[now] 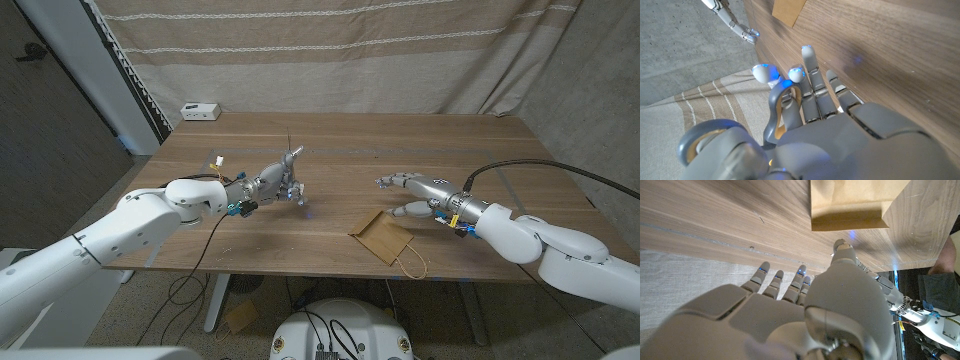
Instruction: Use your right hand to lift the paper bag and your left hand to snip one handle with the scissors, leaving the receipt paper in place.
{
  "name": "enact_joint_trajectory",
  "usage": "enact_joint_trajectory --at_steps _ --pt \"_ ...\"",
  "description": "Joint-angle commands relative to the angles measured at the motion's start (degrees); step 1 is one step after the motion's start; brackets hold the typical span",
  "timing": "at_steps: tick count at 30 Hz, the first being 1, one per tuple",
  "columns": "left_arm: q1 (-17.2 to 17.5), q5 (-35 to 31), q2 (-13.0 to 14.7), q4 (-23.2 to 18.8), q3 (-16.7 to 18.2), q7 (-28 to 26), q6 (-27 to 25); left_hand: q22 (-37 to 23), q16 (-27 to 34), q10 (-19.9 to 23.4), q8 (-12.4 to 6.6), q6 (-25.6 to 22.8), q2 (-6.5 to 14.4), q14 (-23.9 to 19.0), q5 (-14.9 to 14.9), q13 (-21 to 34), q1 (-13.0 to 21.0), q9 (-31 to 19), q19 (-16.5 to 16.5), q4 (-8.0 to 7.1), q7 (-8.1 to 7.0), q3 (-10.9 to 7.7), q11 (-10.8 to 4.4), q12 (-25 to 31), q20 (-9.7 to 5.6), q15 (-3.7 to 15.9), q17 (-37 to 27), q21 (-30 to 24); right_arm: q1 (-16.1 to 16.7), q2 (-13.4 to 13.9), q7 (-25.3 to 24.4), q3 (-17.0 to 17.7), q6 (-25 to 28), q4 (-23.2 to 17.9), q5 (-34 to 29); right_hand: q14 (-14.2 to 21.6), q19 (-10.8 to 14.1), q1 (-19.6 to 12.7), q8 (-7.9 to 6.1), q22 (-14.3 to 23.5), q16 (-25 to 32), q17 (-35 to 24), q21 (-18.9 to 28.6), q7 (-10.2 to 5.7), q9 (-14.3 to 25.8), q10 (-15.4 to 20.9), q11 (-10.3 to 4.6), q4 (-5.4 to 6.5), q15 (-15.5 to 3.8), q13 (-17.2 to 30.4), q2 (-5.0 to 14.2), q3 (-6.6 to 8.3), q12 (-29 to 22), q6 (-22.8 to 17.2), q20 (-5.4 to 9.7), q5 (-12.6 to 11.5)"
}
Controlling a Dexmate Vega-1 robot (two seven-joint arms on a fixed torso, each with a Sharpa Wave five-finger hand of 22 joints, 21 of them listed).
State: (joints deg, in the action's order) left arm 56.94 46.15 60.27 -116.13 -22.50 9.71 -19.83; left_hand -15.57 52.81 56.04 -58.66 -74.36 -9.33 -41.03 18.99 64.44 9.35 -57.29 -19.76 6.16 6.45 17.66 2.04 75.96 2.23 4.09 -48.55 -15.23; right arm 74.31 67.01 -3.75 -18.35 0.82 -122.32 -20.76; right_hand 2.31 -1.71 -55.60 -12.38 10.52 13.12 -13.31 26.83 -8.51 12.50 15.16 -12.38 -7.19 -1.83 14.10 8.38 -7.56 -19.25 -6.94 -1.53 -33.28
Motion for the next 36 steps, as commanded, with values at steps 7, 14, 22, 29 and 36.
enact_joint_trajectory --at_steps 7,14,22,29,36 --pt "-0.10 -0.13 -0.03 0.74 -0.03 0.49 0.42 0.11 0.77 0.83 -7.02 -4.38 -0.12 0.11 0.41 0.62 -0.50 0.00 -0.71 0.46 4.65 2.01 -0.32 0.31 -0.41 2.87 0.35 0.33 -0.95 -0.12 0.11 -2.41 0.26 0.46 -5.00 -0.25 -0.08 -1.13 0.14 0.14 0.08 0.15 -0.55 -0.38 -0.21 0.73 0.07 -0.08 -6.99 0.13 0.21 0.26 0.04 0.73 0.19 -0.41" --pt "-0.31 -0.13 -0.07 0.69 0.01 0.47 0.28 0.20 1.28 0.98 -7.05 -4.48 -0.12 0.39 0.50 0.35 -0.45 0.04 -0.73 0.45 4.65 2.02 -0.47 0.17 -0.42 3.04 0.03 0.53 -1.76 -0.43 -0.02 -3.19 -0.68 1.56 -6.03 -0.34 0.23 -1.53 1.89 0.17 0.09 0.33 -1.12 1.19 -0.61 0.27 0.10 0.23 -7.41 -0.05 0.16 0.19 0.67 7.59 0.72 -0.60" --pt "0.01 -0.51 0.22 -0.20 0.27 -1.18 -0.47 0.28 1.50 1.11 -6.80 -4.12 -0.15 0.49 0.58 -0.33 -0.46 0.29 -0.87 0.43 4.66 2.04 -0.44 -0.25 -0.34 2.93 0.40 0.68 -2.54 -0.76 -0.48 -4.18 -2.16 2.44 -7.83 -2.11 -0.82 -1.99 -0.85 0.22 -0.49 0.57 -2.25 -0.77 -0.91 1.98 0.04 0.50 -8.06 -0.10 0.27 0.21 0.48 1.60 2.38 -0.85" --pt "0.00 -0.44 0.16 -0.20 0.21 -1.09 -0.51 0.31 1.55 1.06 -6.80 -4.34 -0.12 0.49 0.63 -0.36 -0.47 0.41 -0.89 0.40 4.66 2.03 -0.26 -0.30 -0.34 2.98 0.73 0.77 -2.68 -0.85 -0.74 -4.59 -3.00 2.75 -8.88 -1.96 -0.60 -2.38 -2.36 0.25 -0.31 0.81 -2.68 -2.75 -1.07 4.15 -0.02 0.63 -8.82 -0.11 0.37 0.26 0.12 -2.77 2.74 -1.00" --pt "-0.23 -0.70 0.09 -0.16 0.00 -0.78 -0.42 0.32 1.80 1.05 -6.81 -4.42 -0.07 0.29 0.73 -0.17 -0.48 0.48 -0.95 0.36 4.67 2.01 -0.52 -0.20 -0.30 2.77 1.03 0.86 -2.63 -0.95 -0.53 -4.90 -2.83 2.49 -10.08 -2.01 -0.51 -2.84 -3.81 0.29 -0.29 1.00 -3.17 -3.54 -1.16 4.47 0.04 0.80 -9.24 -0.16 0.65 0.44 0.46 -7.55 3.07 -1.01"
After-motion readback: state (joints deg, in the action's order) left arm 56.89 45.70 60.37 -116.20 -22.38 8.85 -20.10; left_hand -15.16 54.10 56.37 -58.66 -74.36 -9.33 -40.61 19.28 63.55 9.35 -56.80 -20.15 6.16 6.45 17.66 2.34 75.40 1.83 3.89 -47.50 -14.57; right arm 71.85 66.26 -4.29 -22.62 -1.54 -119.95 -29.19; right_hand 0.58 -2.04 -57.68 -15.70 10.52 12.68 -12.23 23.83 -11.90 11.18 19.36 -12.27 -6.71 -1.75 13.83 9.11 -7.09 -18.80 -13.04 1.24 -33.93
